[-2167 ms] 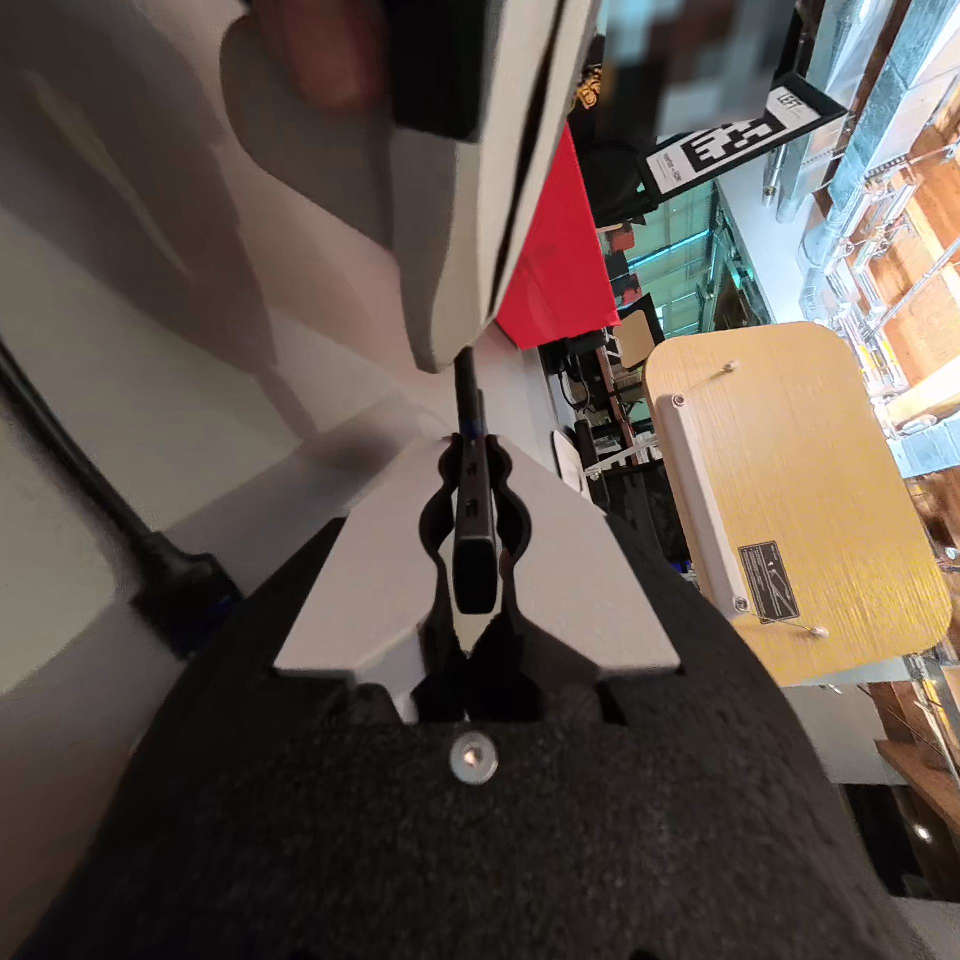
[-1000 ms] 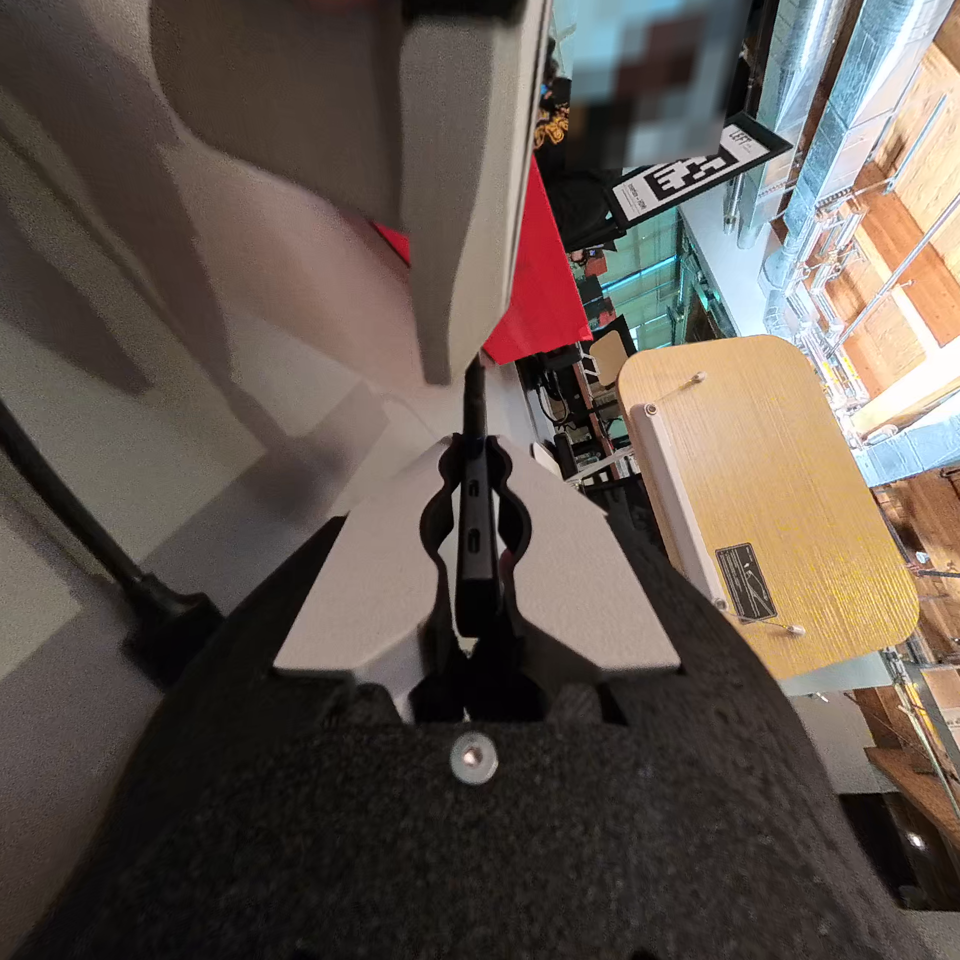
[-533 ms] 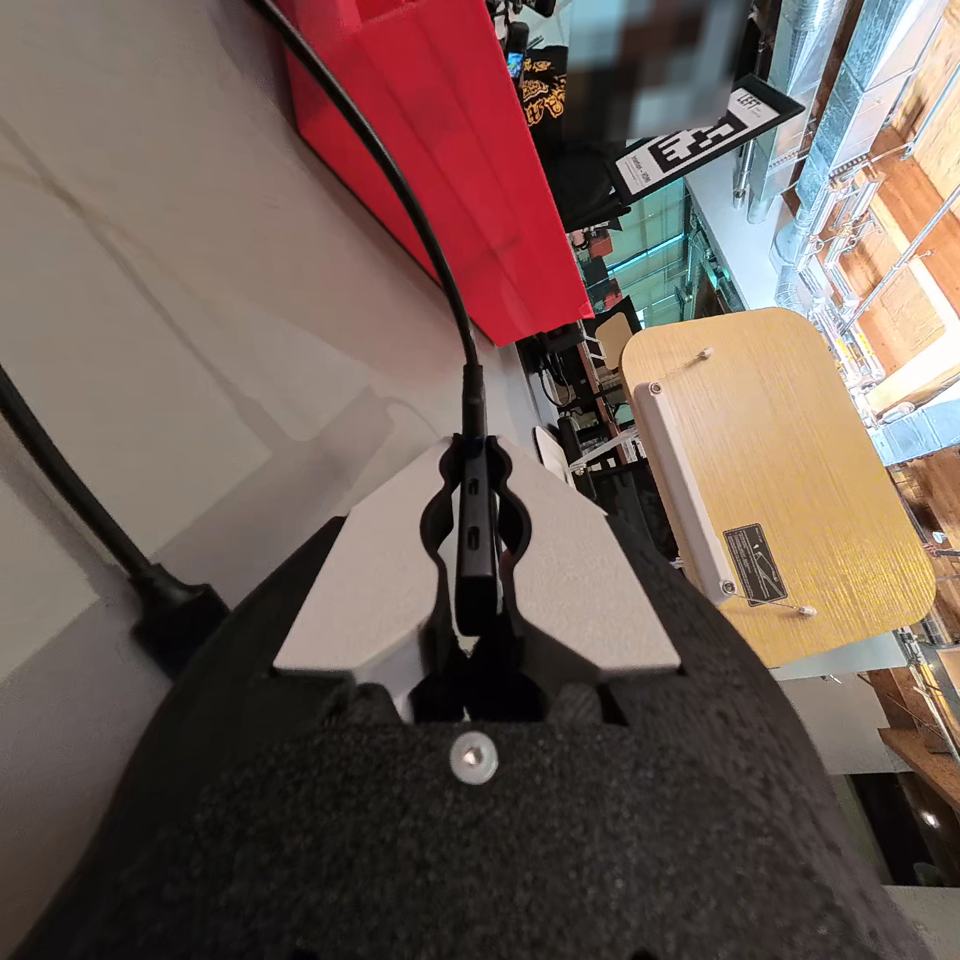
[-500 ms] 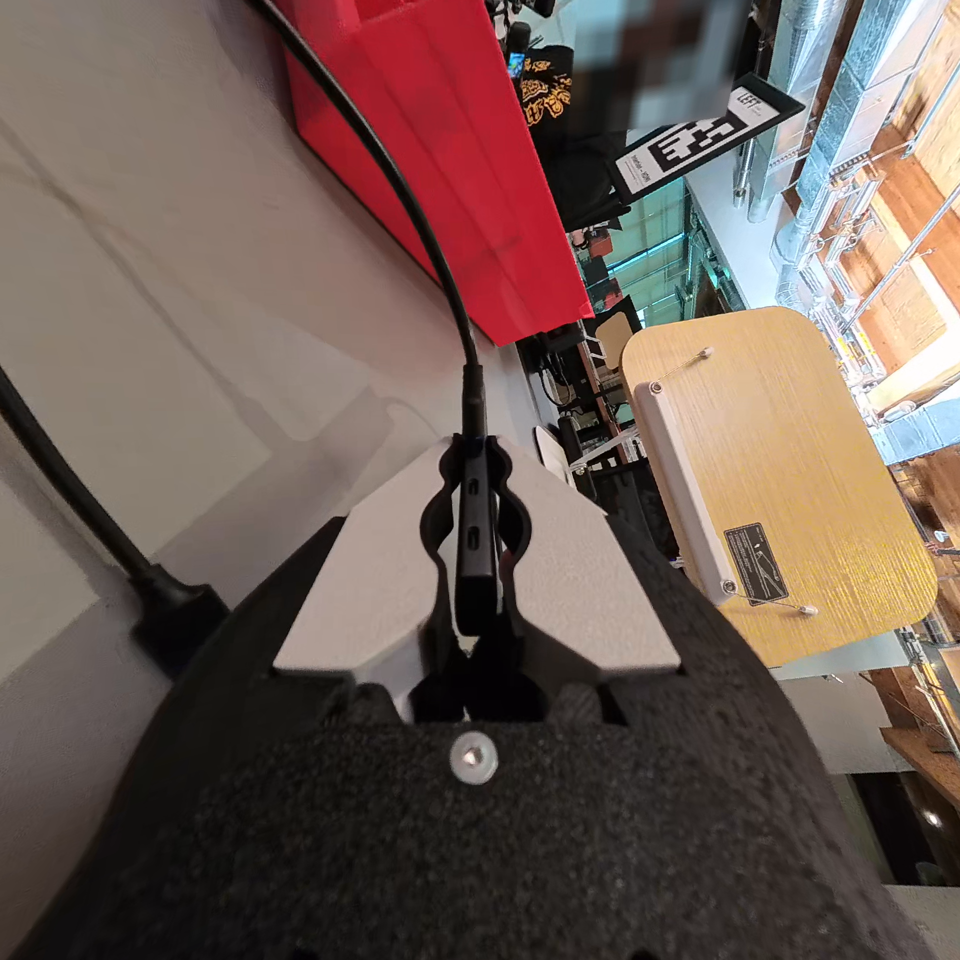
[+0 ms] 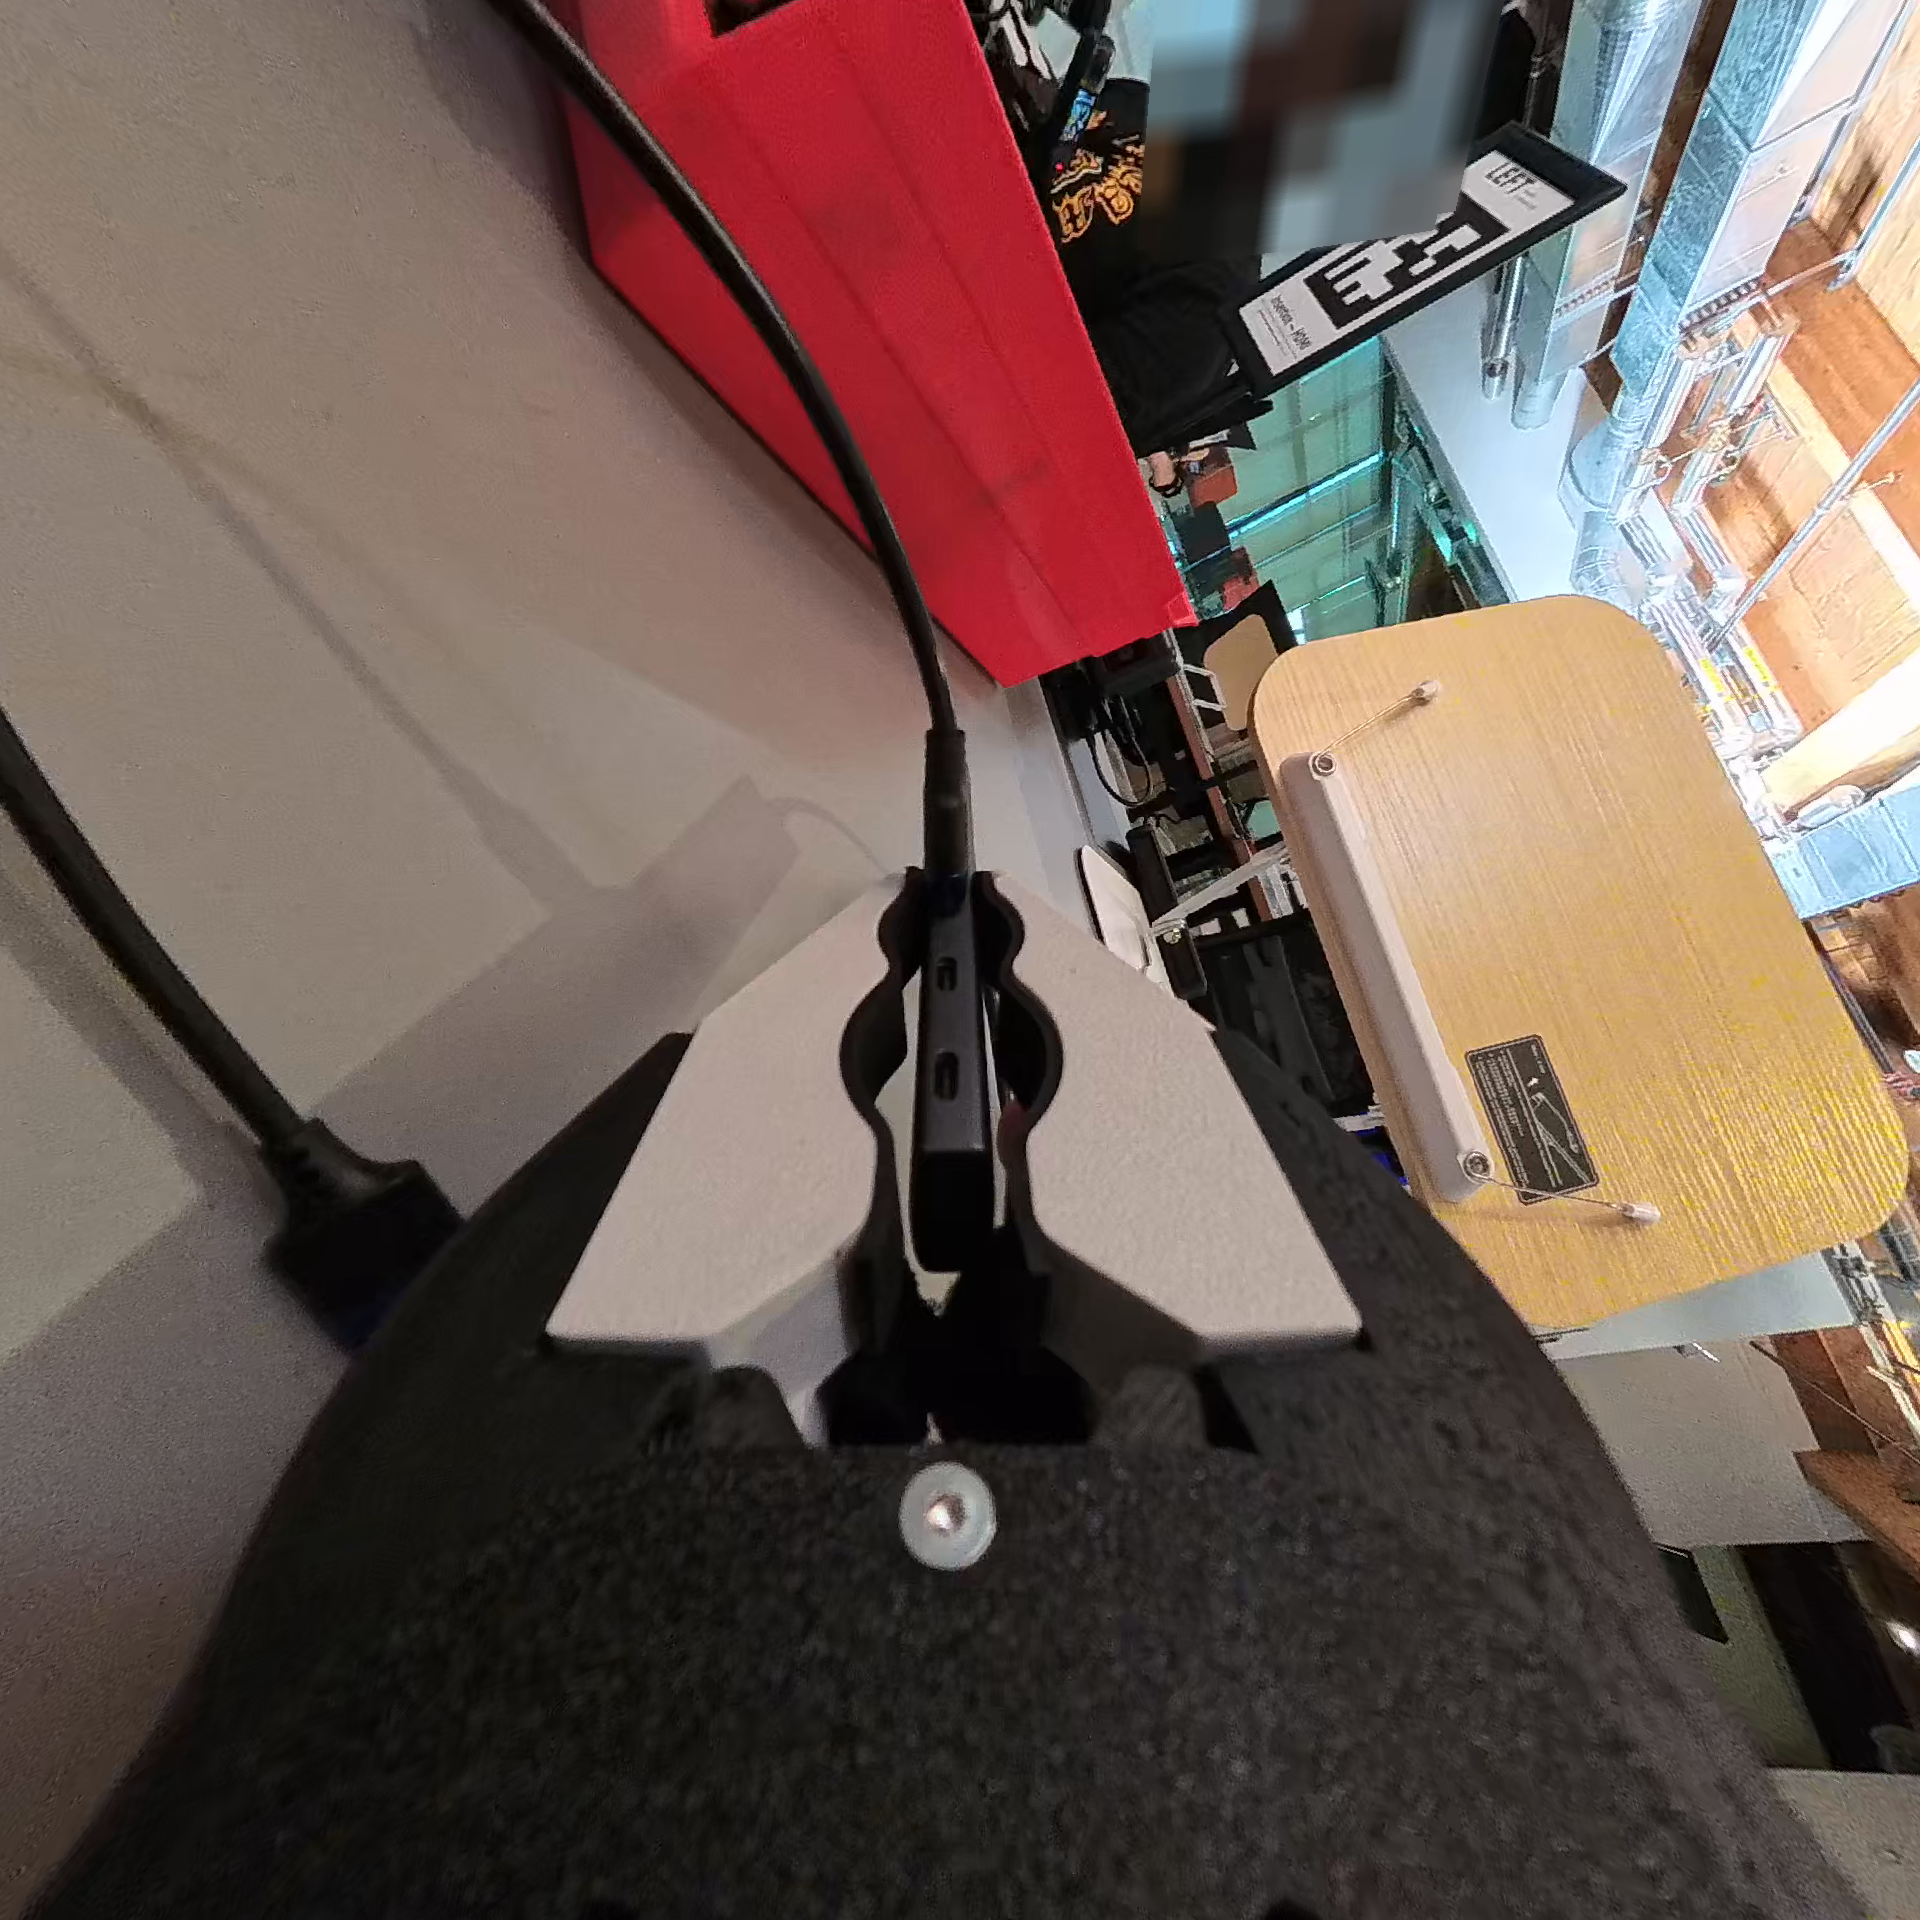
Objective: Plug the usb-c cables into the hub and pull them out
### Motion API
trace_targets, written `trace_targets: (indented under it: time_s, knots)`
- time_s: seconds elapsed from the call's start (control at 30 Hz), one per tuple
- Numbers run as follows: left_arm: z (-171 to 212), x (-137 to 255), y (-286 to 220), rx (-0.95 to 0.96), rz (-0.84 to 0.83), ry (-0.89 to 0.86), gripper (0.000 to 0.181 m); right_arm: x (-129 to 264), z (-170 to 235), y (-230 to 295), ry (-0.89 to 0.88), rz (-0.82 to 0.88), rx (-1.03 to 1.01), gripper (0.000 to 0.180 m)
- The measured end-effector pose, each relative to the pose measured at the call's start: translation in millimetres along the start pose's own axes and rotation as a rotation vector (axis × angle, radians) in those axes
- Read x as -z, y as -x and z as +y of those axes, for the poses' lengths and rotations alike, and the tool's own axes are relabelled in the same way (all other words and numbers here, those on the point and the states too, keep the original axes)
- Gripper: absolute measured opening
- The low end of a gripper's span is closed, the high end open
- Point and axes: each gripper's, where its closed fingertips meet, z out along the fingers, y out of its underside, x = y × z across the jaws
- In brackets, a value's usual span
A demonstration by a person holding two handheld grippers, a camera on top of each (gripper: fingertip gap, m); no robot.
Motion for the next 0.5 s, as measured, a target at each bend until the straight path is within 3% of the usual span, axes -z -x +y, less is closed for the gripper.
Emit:
trace_targets:
  time_s: [0.07,0.13,0.23,0.37,0.43,0.5]
  knots:
    - [-15,33,-3,0.011,-0.011,-0.138,0.002,0,0,-1,-0.001,0.002,-0.005,0.009]
    - [-38,79,-23,0.031,0.094,-0.367,0.002,0,0,-2,-0.003,0.004,-0.01,0.009]
    - [-58,164,-71,0.037,0.38,-0.706,0.002,0,0,-2,-0.003,0.005,-0.014,0.009]
    - [-39,253,-143,-0.021,0.91,-0.963,0.002,0,0,-2,-0.003,0.004,-0.011,0.009]
    - [-27,247,-162,-0.01,0.979,-0.93,0.002,0,1,-2,-0.001,0.003,-0.01,0.009]
    - [-19,190,-154,0.026,0.698,-0.798,0.002,0,1,-2,0.0,0.001,-0.009,0.009]
